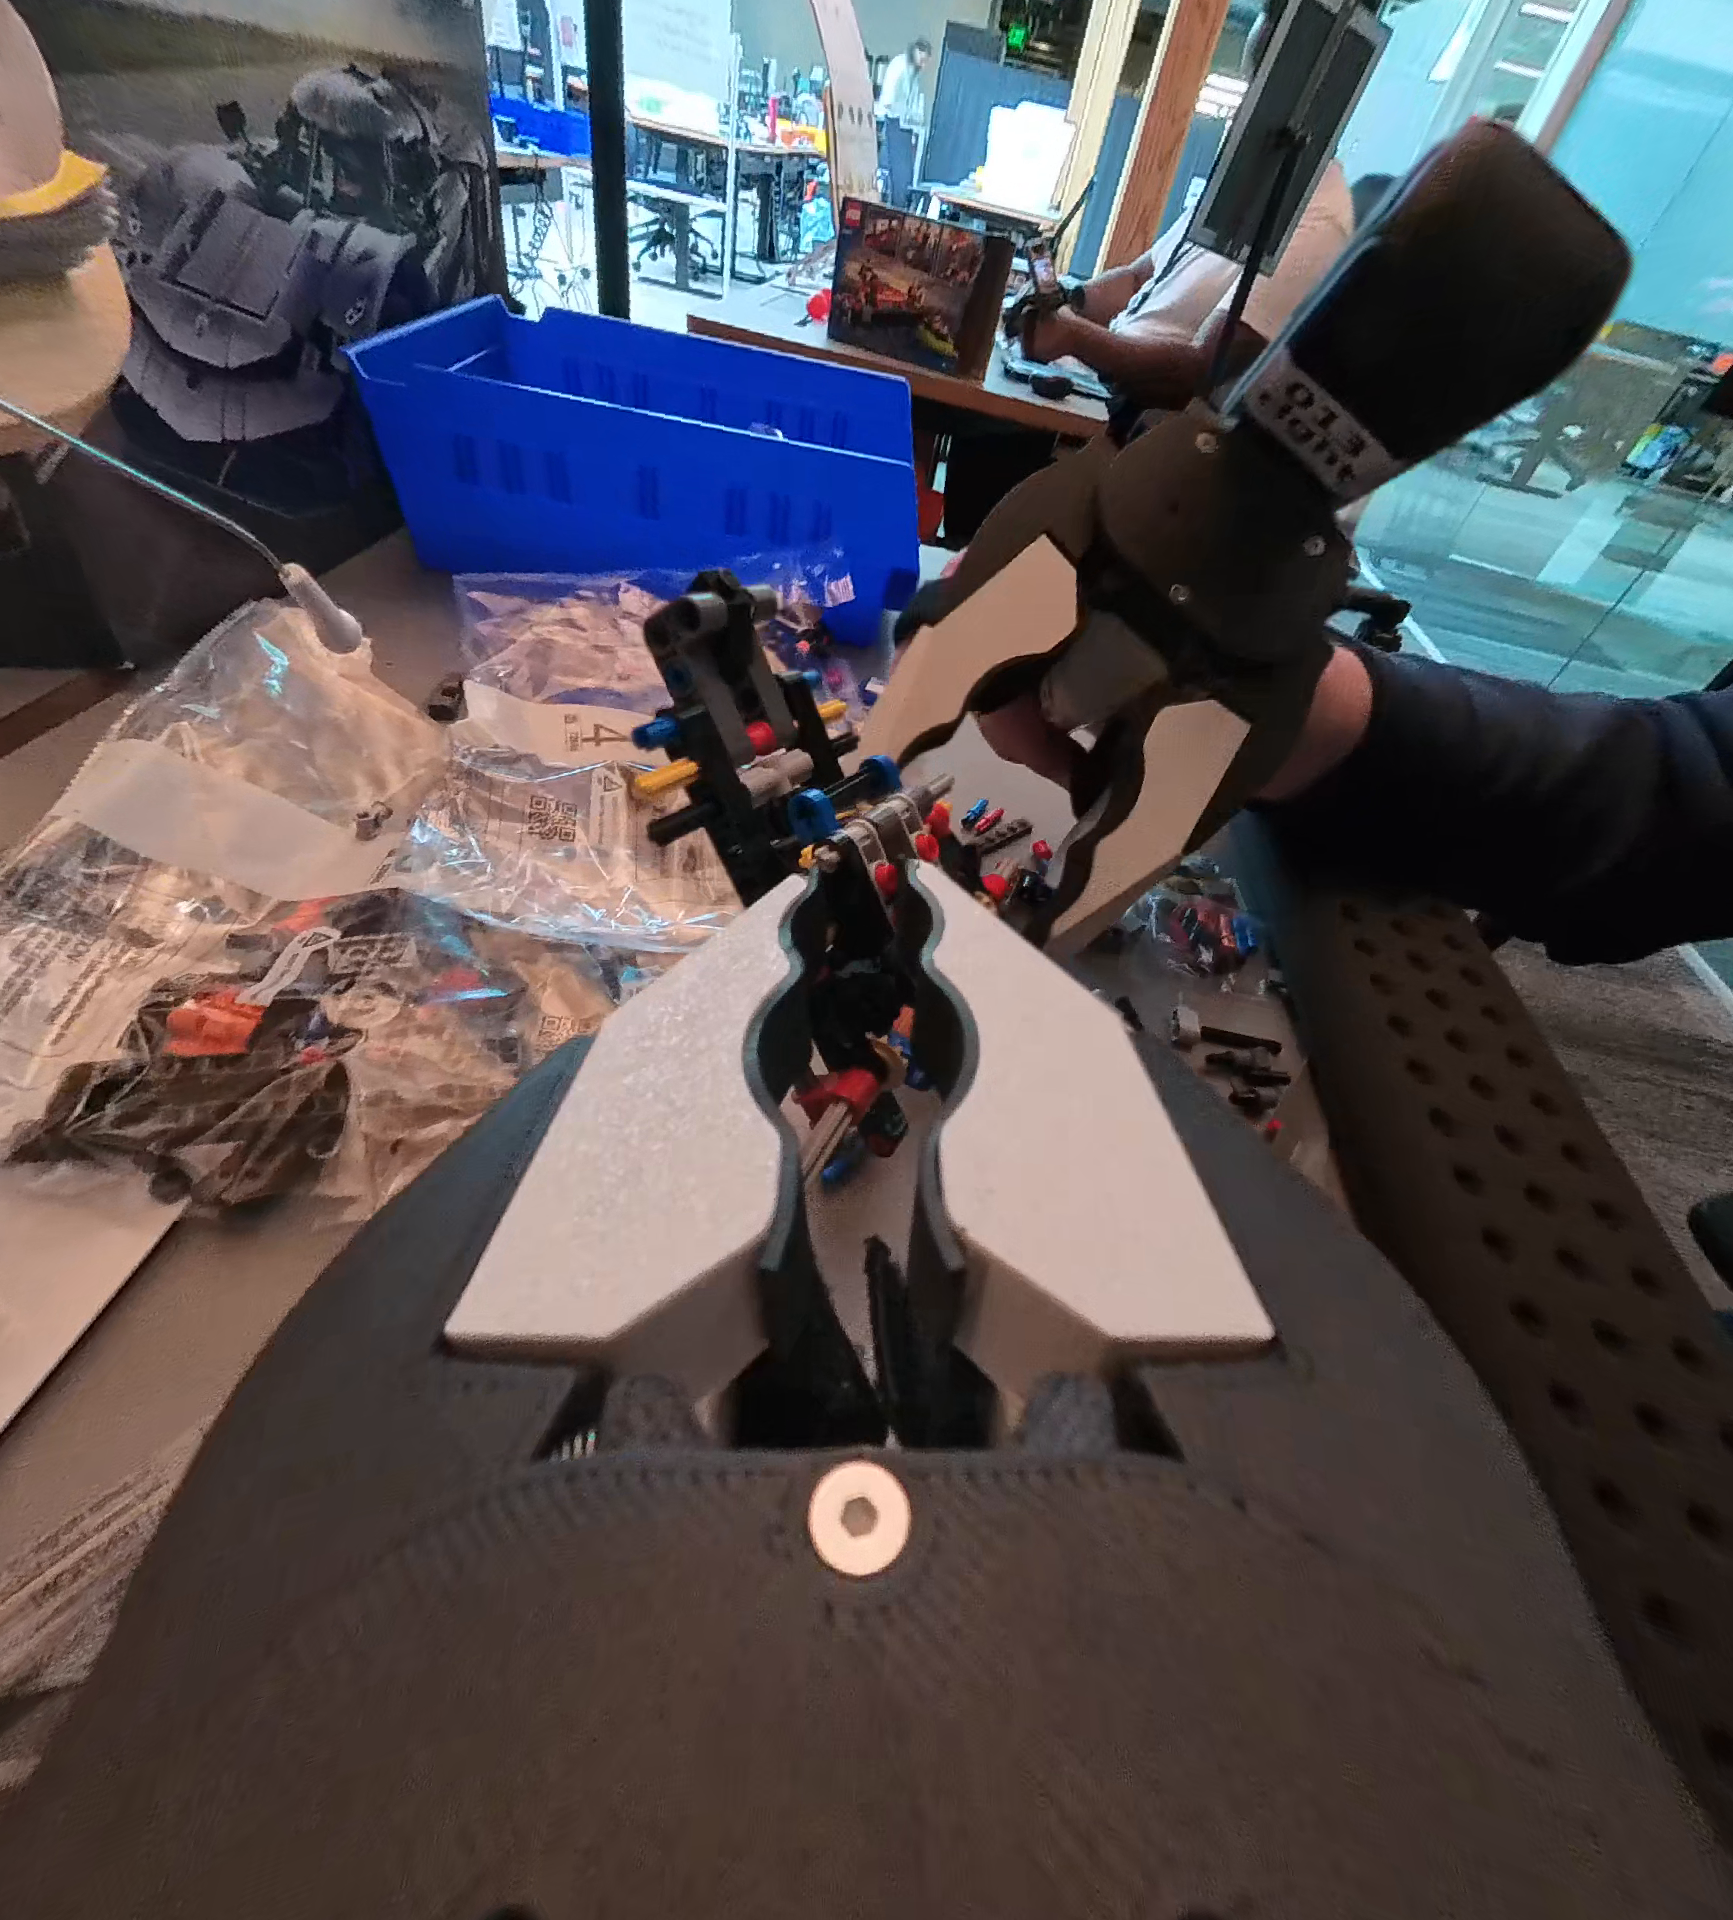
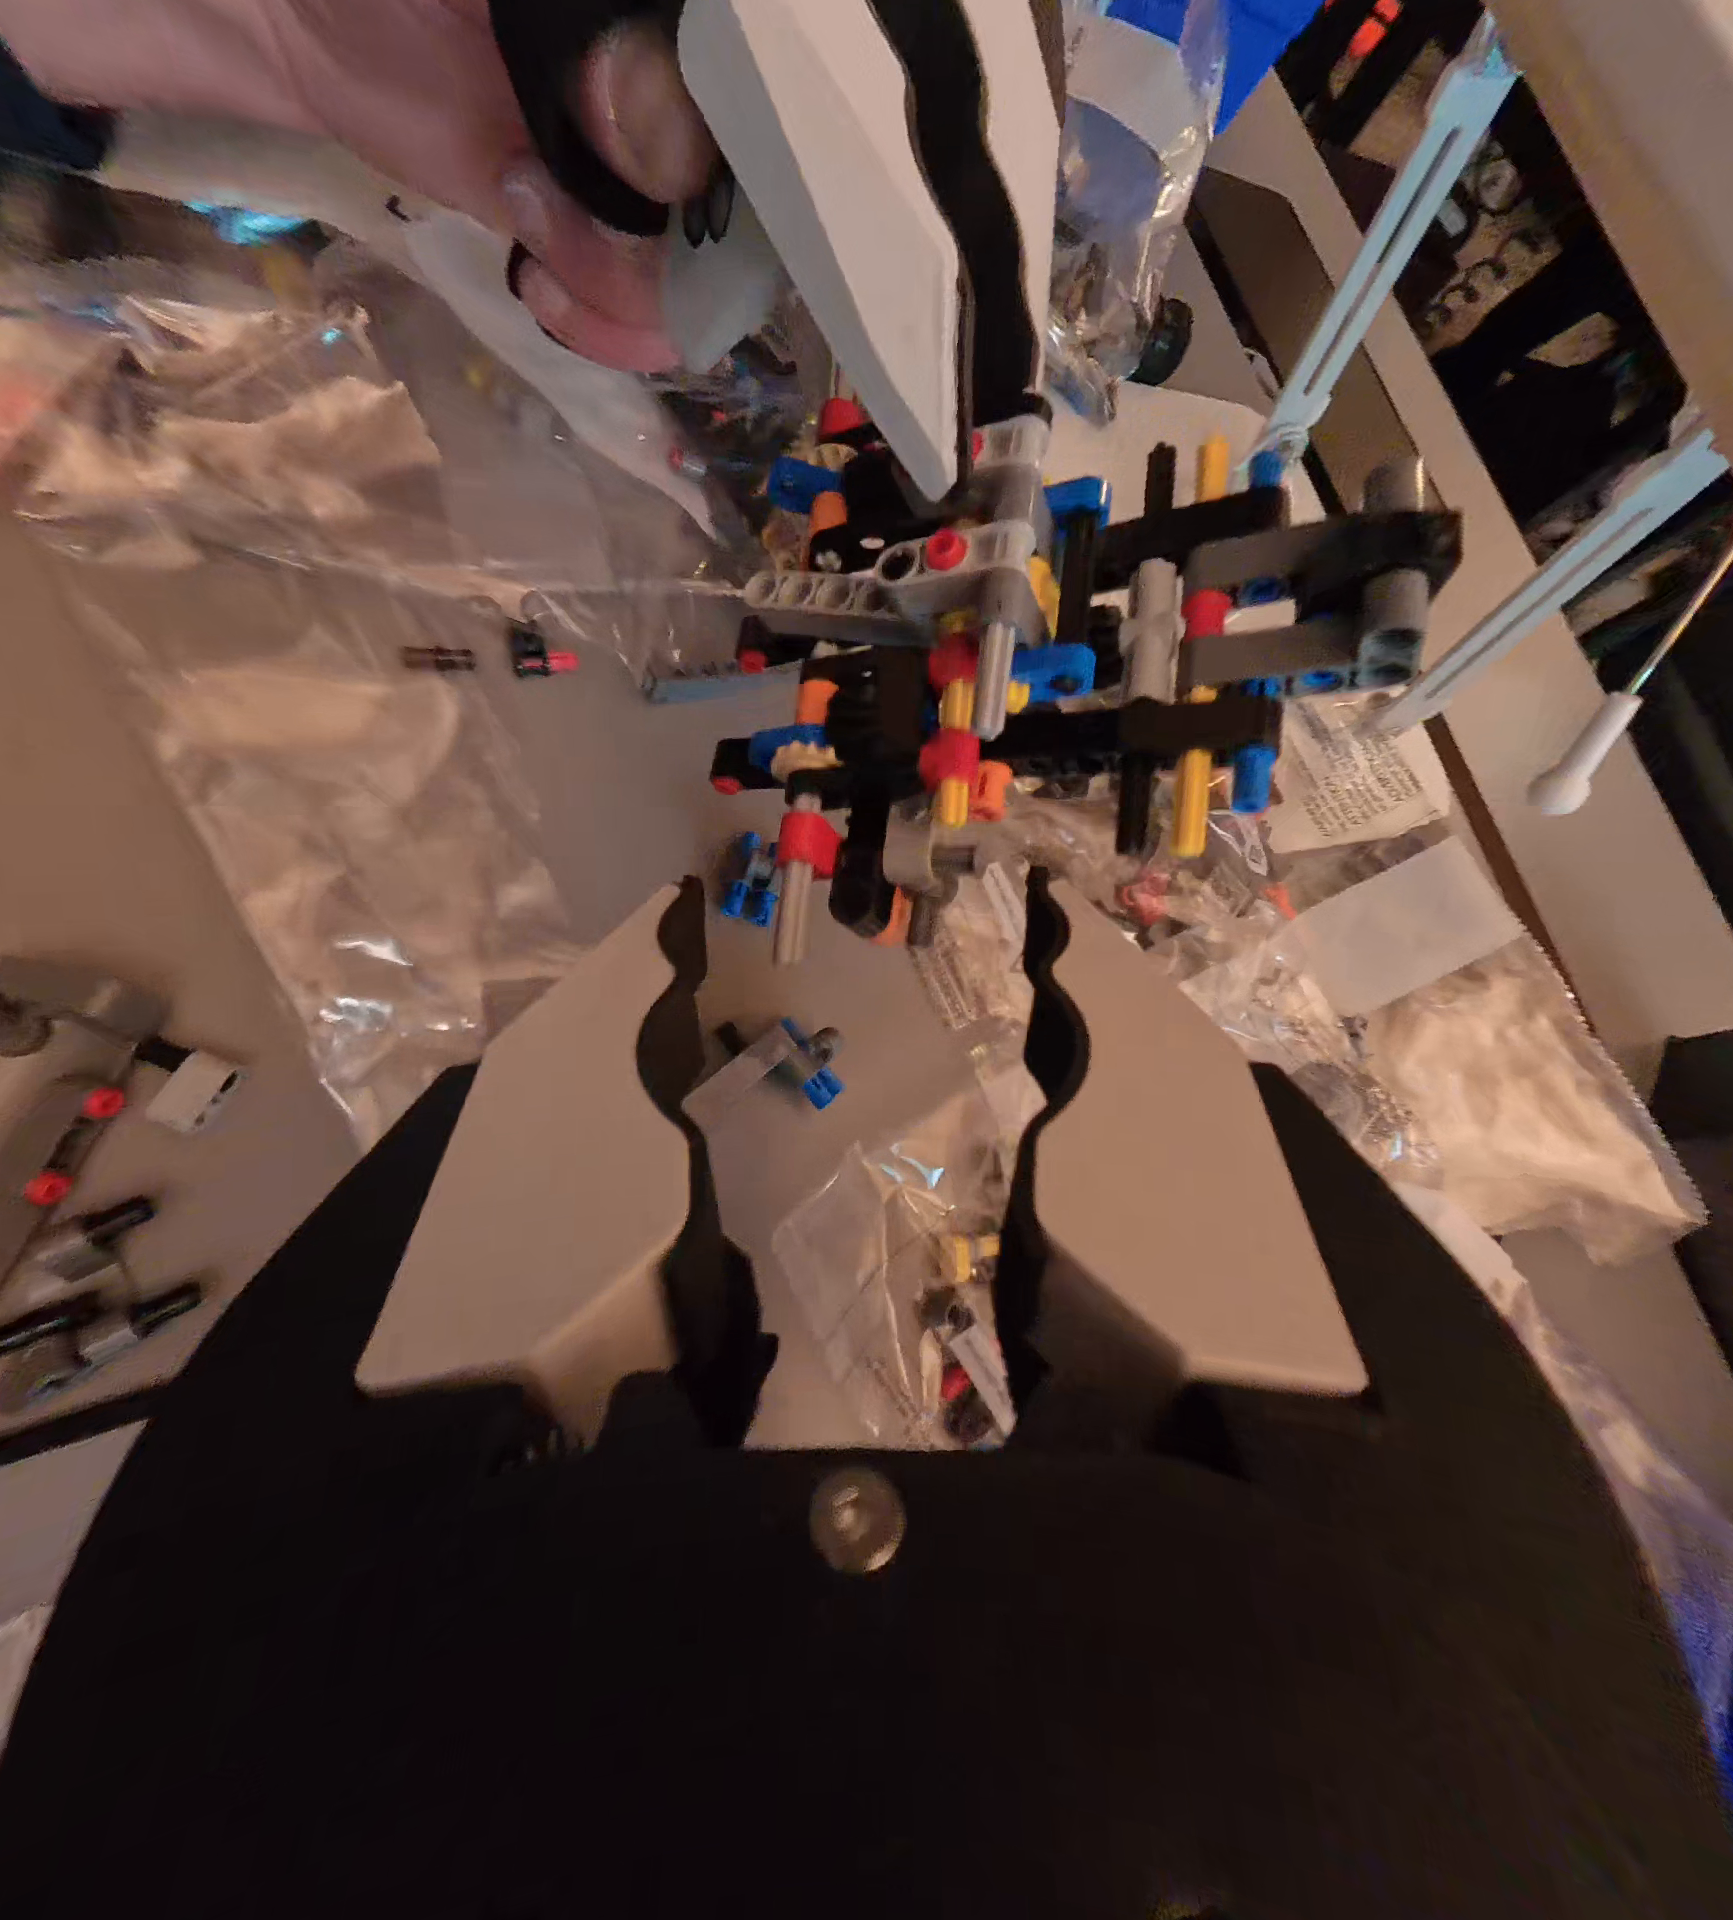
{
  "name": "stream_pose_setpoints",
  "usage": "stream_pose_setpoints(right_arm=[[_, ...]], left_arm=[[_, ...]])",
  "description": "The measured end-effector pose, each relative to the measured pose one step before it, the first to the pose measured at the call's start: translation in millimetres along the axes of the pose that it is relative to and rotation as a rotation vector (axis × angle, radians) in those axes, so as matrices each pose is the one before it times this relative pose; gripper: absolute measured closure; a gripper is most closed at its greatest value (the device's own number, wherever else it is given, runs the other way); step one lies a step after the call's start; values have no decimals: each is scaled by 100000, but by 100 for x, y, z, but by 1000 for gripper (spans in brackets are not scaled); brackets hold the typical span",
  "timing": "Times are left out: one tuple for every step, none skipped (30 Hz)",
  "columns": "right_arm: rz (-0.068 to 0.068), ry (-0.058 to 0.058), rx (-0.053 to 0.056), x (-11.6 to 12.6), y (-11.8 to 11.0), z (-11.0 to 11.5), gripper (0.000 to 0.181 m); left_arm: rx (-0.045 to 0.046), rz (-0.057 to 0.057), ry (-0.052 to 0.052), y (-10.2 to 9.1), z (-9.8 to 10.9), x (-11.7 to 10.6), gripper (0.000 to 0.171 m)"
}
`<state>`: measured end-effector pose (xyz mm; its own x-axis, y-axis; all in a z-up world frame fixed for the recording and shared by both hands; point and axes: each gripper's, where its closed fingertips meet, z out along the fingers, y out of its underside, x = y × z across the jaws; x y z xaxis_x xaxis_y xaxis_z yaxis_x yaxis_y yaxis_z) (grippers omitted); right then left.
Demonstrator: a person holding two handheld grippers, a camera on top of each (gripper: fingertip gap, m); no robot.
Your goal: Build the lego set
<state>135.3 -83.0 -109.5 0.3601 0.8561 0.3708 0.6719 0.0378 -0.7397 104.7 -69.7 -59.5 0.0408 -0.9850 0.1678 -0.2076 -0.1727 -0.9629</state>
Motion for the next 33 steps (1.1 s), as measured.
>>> stream_pose_setpoints(right_arm=[[-681,574,22,-39,-118,113,125],[-310,448,1755,-46,-341,-4,137],[202,2222,1357,313,-244,-63,143],[-11,1149,-501,251,84,-47,143],[-157,636,149,146,28,-82,145],[144,-109,156,22,-12,-43,145],[-482,261,86,24,-25,-50,146],[-905,370,-278,5,-17,-65,146],[-701,349,-301,13,-28,-66,146],[-325,-81,-189,-40,-43,-53,147],[167,-548,-392,-79,12,-36,147],[439,168,248,53,-31,-53,147],[870,158,2041,59,-257,-130,147],[2066,-722,2759,29,-412,-209,146],[2599,-1807,2645,8,-299,-206,146],[3849,-2266,1739,54,-30,-134,146],[3775,-2894,1562,-17,43,-169,146],[3531,-2640,1900,47,-9,-268,147],[4296,-2980,2890,47,-149,-308,146],[5731,-4407,3392,-93,-253,-281,146],[5391,-3953,2837,-86,-222,-226,147],[3245,-2463,2147,-16,-168,-175,149],[2521,-2817,1688,-145,-99,-80,152],[2823,-2657,1086,-146,13,7,154],[2257,-2035,715,-45,61,-38,155],[1918,-1614,1489,21,-121,-221,159],[2259,-1540,3852,40,-518,-405,162],[3319,-1964,3877,19,-554,-457,163],[2566,-1047,2646,76,-343,-317,165],[929,-750,276,-29,36,-74,167],[23,75,-1922,-6,358,179,168],[-678,867,-2579,62,454,296,167],[-347,-26,-1162,-44,193,245,166]], left_arm=[[-1149,28,-216,185,158,-5,159],[-849,-123,288,138,148,77,159],[-105,-600,435,23,128,101,159],[490,-664,-701,-86,73,-99,160],[-43,-602,-256,2,21,-94,159],[212,-806,379,-10,5,-17,159],[404,-619,217,-26,-2,-14,159],[46,-158,117,-16,-28,-1,159],[-286,-67,51,33,-42,3,159],[10,-112,189,-26,-35,29,159],[19,-86,306,-8,-11,60,159],[-231,-223,4,55,0,-9,159],[817,-314,297,-120,-55,14,159],[1596,-607,914,-269,-133,100,159],[1092,-147,672,-201,-107,97,159],[-109,537,-89,2,-2,35,159],[-33,1408,-586,4,-7,3,160],[94,1729,-765,-85,-115,-29,159],[188,1075,-577,-127,-214,-45,159],[1039,869,-98,-218,-271,19,159],[941,1399,147,-194,-216,105,159],[474,1969,-822,-143,-121,21,159],[-91,1465,-453,-58,-27,55,159],[-4,1245,97,-34,27,112,159],[-312,1603,61,-1,13,122,159],[-1046,1928,-290,91,9,80,159],[-1191,1485,522,130,33,203,159],[-628,1466,-42,78,70,143,159],[148,1331,70,-46,82,159,159],[467,1091,254,-159,71,173,159],[546,752,35,-179,56,115,159],[335,395,240,-95,64,87,159],[-123,340,741,25,63,160,159]])
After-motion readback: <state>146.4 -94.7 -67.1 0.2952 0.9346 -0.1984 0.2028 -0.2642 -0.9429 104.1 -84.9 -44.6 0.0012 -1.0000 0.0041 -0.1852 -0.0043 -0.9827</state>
